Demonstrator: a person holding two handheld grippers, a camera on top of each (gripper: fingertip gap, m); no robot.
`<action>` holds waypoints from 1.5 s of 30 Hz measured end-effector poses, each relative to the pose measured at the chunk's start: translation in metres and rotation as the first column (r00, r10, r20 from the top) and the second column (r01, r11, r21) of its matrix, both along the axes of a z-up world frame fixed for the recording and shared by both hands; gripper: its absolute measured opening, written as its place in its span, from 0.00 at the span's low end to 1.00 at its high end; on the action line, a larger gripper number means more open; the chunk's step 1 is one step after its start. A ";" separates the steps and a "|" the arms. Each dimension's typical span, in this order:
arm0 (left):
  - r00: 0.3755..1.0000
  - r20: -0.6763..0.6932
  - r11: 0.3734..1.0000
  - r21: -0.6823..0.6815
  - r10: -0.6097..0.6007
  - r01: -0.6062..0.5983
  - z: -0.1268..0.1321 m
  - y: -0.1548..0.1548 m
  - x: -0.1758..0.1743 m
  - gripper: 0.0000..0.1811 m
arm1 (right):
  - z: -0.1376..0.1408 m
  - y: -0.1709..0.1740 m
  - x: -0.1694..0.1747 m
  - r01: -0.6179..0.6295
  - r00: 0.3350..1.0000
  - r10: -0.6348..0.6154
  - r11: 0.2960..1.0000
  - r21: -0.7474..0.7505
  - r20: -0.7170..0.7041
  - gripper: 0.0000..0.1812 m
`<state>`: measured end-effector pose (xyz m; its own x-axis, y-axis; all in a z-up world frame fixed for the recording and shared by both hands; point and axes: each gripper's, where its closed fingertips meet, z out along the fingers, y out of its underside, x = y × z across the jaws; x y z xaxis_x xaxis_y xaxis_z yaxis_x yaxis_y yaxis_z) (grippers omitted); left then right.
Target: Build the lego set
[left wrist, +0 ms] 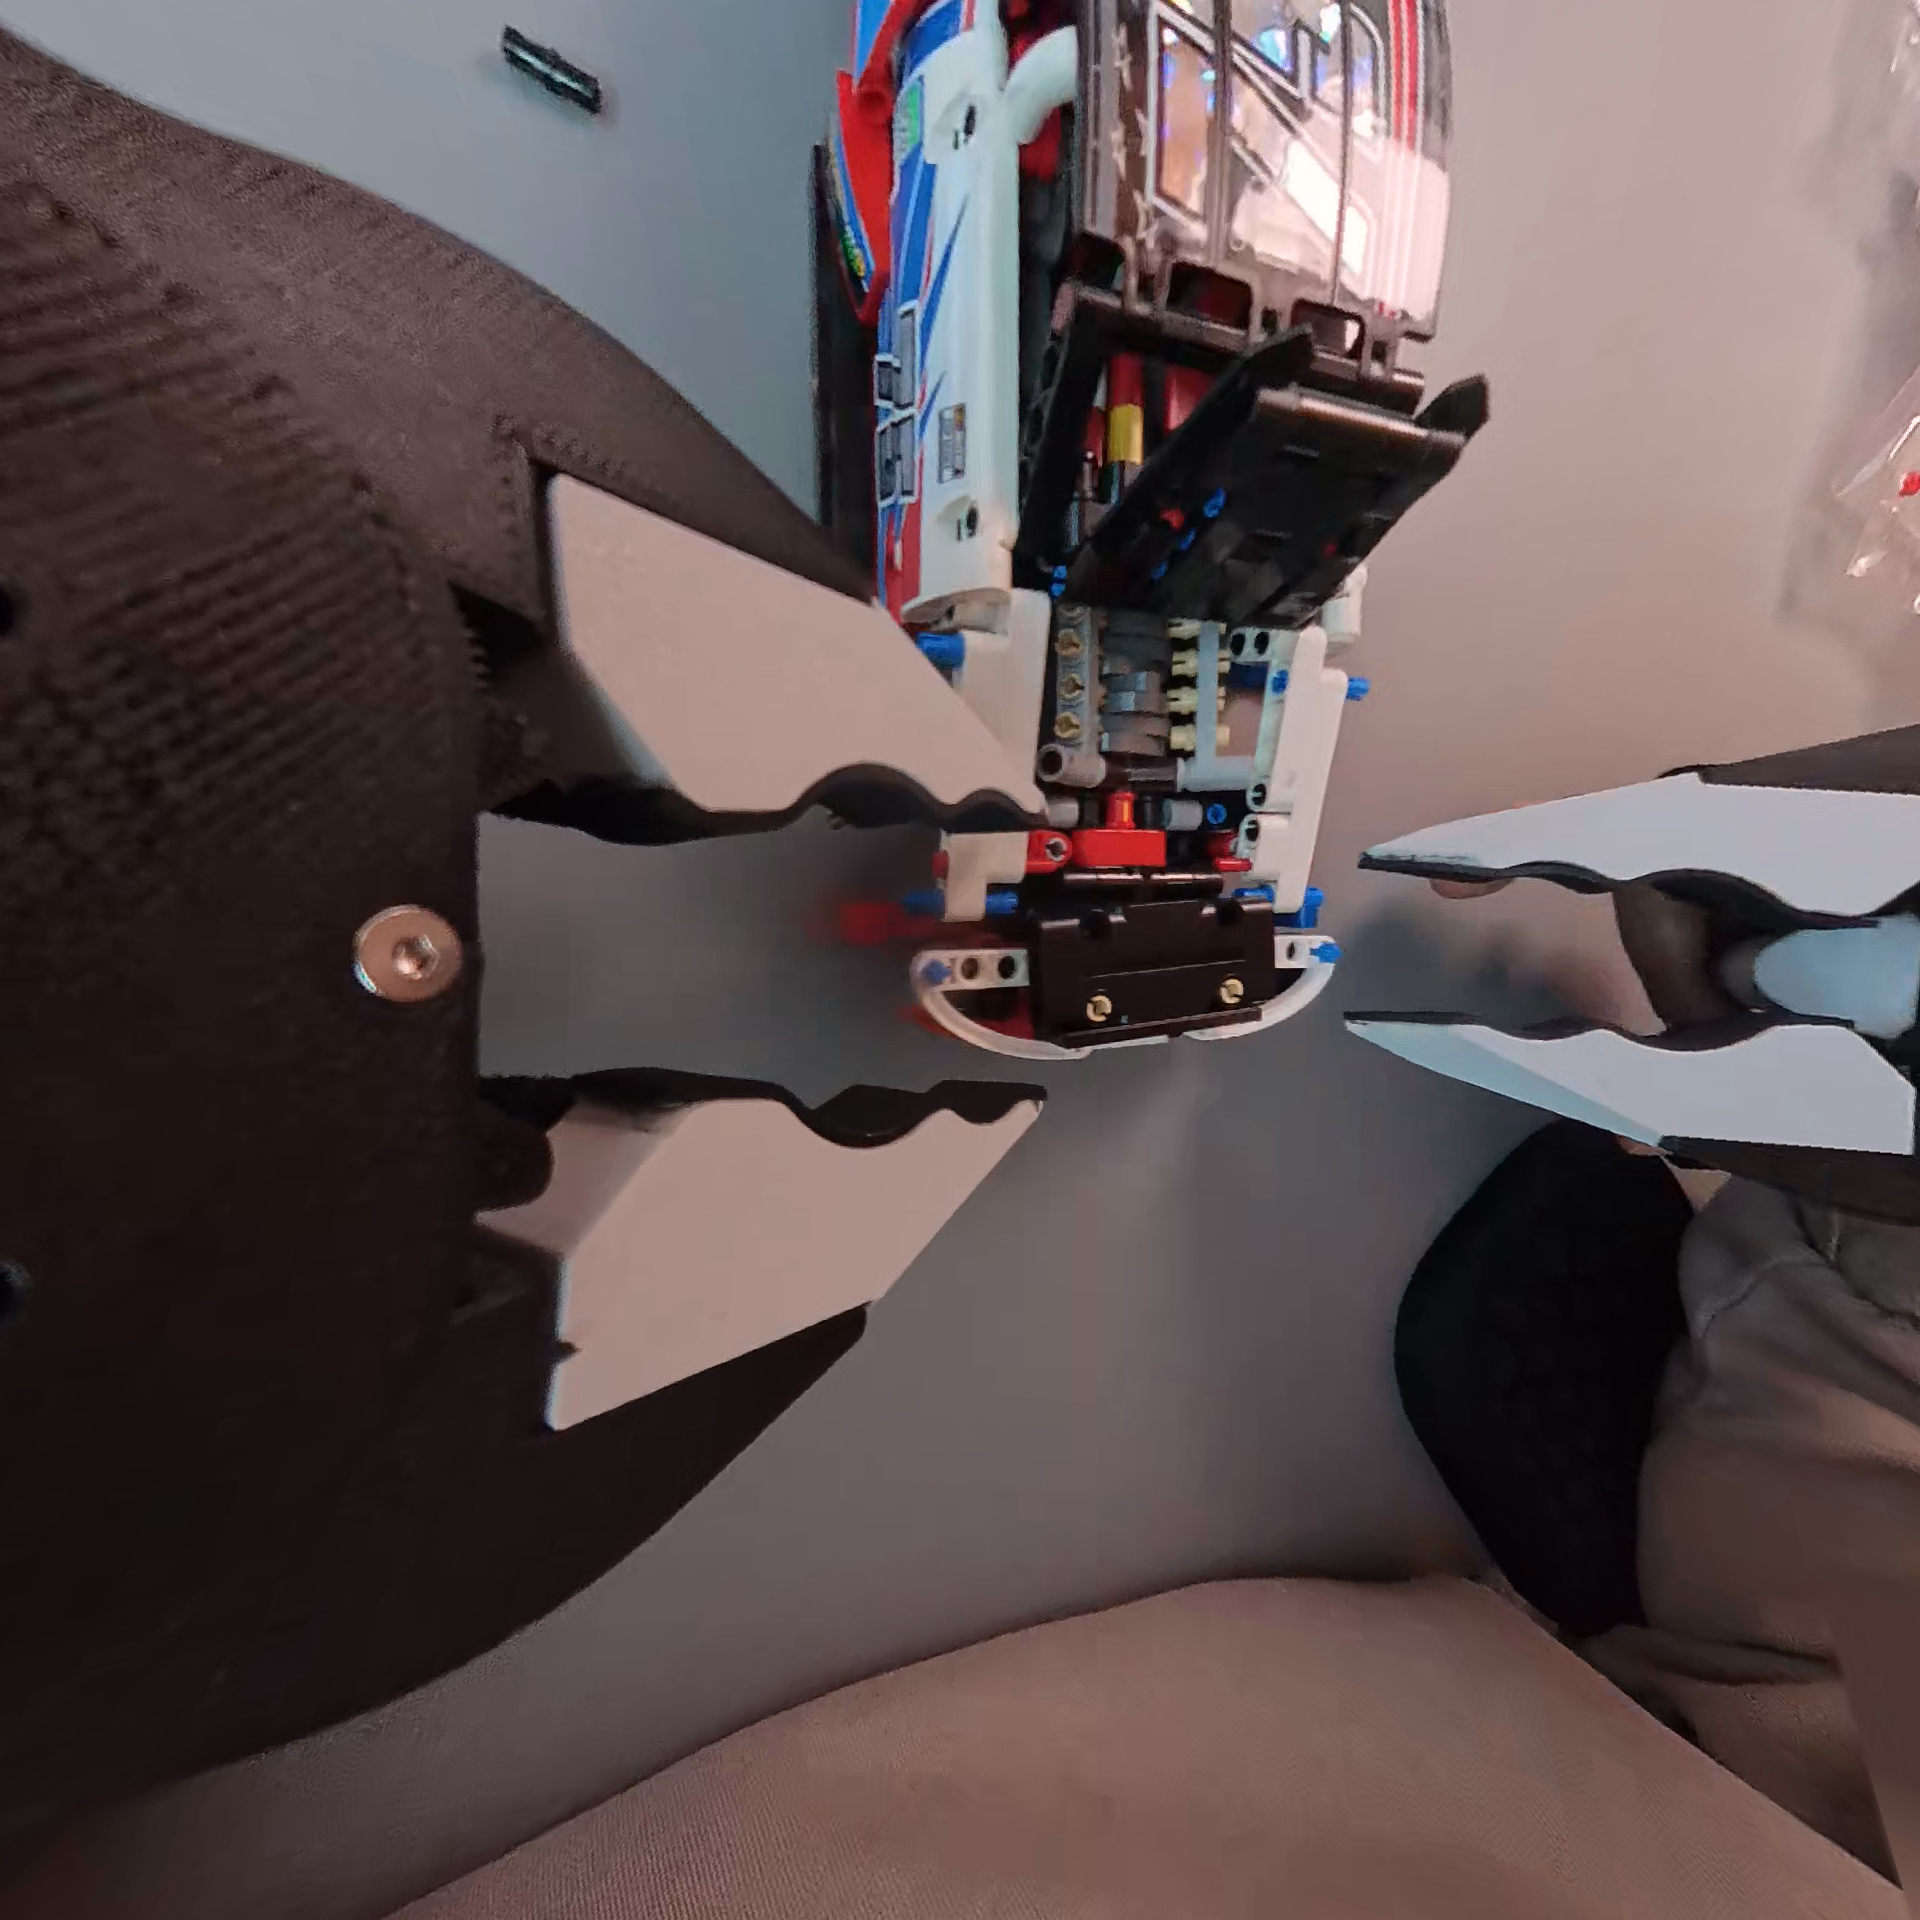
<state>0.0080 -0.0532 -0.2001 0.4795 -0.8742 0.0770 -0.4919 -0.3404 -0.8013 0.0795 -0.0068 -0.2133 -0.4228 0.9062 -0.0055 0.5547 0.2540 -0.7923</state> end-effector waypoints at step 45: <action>0.934 0.302 0.897 0.333 0.191 -0.292 0.105 0.017 -0.048 0.20 | 0.136 0.013 -0.057 0.037 0.975 -0.174 0.745 -0.665 -0.140 0.02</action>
<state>-0.0404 -0.0366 -0.0946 0.6867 -0.7228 -0.0775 -0.1939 -0.0793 -0.9778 0.0229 0.0065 -0.0773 -0.3794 0.7457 -0.5478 0.3753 -0.4171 -0.8277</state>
